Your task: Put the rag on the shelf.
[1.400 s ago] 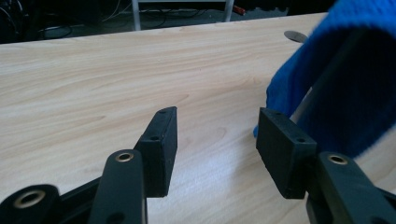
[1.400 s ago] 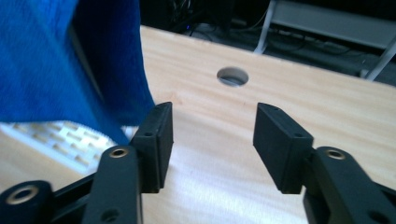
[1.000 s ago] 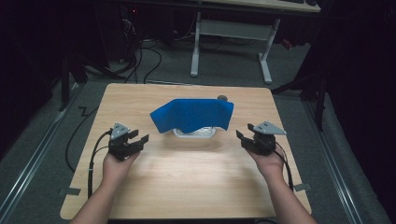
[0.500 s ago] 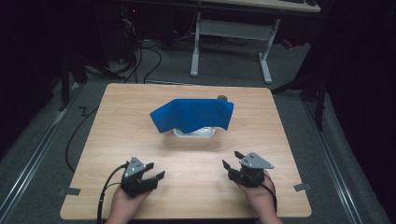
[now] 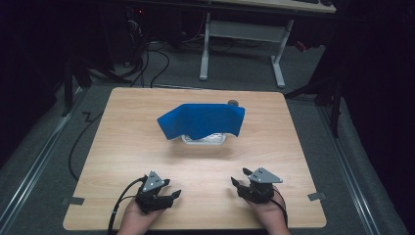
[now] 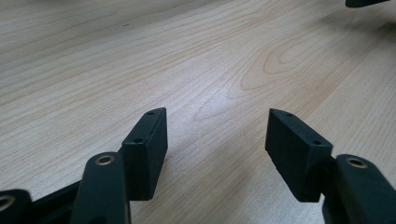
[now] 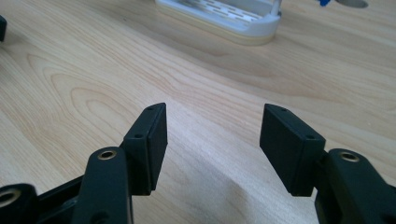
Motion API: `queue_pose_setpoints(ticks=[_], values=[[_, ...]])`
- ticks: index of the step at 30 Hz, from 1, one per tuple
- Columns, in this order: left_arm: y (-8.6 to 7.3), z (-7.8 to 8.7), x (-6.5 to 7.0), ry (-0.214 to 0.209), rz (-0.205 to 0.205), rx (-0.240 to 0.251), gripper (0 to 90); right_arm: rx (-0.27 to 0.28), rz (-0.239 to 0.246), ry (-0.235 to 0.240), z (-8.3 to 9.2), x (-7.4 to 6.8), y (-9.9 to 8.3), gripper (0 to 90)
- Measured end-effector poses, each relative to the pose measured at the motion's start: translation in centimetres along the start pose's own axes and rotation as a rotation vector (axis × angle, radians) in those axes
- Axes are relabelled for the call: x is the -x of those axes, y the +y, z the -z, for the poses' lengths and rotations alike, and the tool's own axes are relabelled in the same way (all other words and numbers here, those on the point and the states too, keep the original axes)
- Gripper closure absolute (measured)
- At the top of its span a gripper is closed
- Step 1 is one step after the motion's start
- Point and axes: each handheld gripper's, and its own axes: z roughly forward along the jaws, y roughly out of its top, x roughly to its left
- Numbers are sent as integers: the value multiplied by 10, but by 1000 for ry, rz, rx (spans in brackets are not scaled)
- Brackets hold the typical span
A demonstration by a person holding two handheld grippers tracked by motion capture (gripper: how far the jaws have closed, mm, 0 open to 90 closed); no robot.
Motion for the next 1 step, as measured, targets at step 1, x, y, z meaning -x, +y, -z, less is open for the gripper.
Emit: queue_pose_setpoints(ticks=[1], values=[[0, 0, 0, 0, 0, 0, 395, 0, 0, 0, 0, 0, 0, 421]])
